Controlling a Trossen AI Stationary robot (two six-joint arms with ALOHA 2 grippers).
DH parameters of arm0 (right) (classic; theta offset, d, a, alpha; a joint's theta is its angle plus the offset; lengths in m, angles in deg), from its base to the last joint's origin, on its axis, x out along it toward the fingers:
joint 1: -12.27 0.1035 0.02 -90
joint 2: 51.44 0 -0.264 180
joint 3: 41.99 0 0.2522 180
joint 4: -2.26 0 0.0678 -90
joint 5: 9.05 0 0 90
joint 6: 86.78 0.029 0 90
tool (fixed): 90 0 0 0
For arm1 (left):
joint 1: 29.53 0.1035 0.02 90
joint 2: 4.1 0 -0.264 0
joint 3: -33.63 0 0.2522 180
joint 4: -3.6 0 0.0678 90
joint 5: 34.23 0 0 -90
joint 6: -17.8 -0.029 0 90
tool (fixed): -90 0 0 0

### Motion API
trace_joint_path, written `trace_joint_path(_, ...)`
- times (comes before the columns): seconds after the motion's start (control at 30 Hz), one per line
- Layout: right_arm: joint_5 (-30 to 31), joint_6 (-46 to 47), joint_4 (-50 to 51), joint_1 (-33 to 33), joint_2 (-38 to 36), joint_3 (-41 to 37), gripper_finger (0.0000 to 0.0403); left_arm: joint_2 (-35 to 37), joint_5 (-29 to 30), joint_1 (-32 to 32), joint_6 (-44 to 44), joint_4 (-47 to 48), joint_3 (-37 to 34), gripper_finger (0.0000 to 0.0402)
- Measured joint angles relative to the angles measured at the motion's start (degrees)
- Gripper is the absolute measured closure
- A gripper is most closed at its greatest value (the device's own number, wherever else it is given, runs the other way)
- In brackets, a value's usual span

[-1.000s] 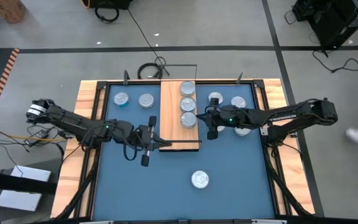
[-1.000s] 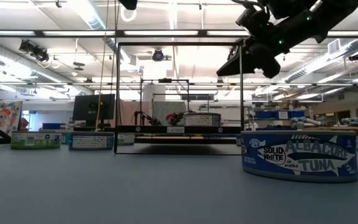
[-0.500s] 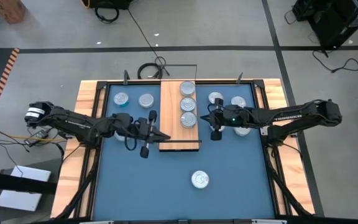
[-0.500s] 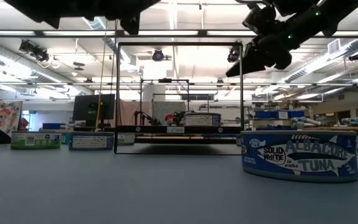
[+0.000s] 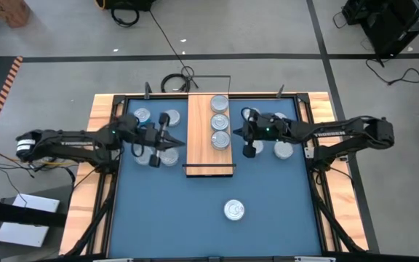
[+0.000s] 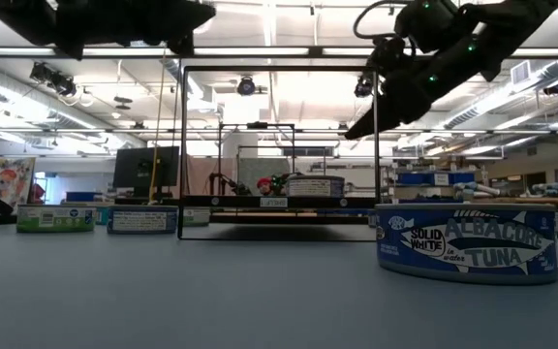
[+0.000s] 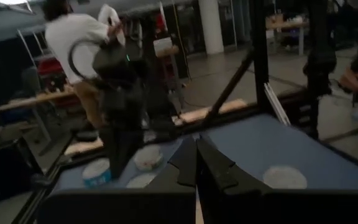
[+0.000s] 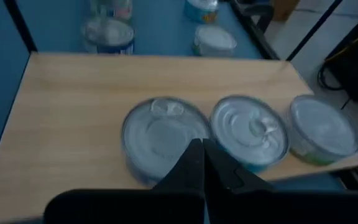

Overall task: Stack canned seafood by type on shelf
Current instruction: Stack the green tuna can on top of the other green tuna can on the shelf

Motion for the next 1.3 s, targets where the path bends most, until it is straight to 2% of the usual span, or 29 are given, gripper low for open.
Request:
trace_joint_path(0.2,-0.12,2.28,2.18,-1.74,-1.57,0.00,0.0402,5.00,-5.08,7.12,-0.33,7.78,-0.03,0.0401)
trace_joint_path(0.27,0.09,2.51,2.90,-1.80,-1.68,0.00,0.0402,6.53,-5.13,8.88,1.06,10.61,-0.03,0.0401)
trace_joint_path(0.53,-4.88,-0.20,2.80,-1.84,-1.94,0.00,0.0402,11.39,-0.02,11.03,4.04,21.06,0.06,0.0401)
trace_joint_path(0.73,-4.83,-0.68,4.29,-0.82,-6.75,-1.38,0.0403,14.85,2.57,10.73,3.61,35.74,5.20,0.0401)
trace_joint_path(0.83,-3.01,0.02,5.16,0.49,-11.29,-3.63,0.0403,16.11,4.58,9.17,2.56,43.71,7.47,0.0401)
trace_joint_path(1.0,4.96,4.70,8.75,4.48,-16.99,-7.39,0.0403,16.07,11.35,3.86,5.64,54.11,9.74,0.0401)
trace_joint_path(1.13,12.97,7.40,10.83,9.55,-18.48,-8.64,0.0403,15.62,19.91,-2.74,9.87,60.44,9.82,0.0401)
trace_joint_path(1.3,18.08,8.66,10.74,15.30,-18.65,-8.57,0.0403,15.62,24.93,-12.01,18.02,64.46,9.85,0.0401)
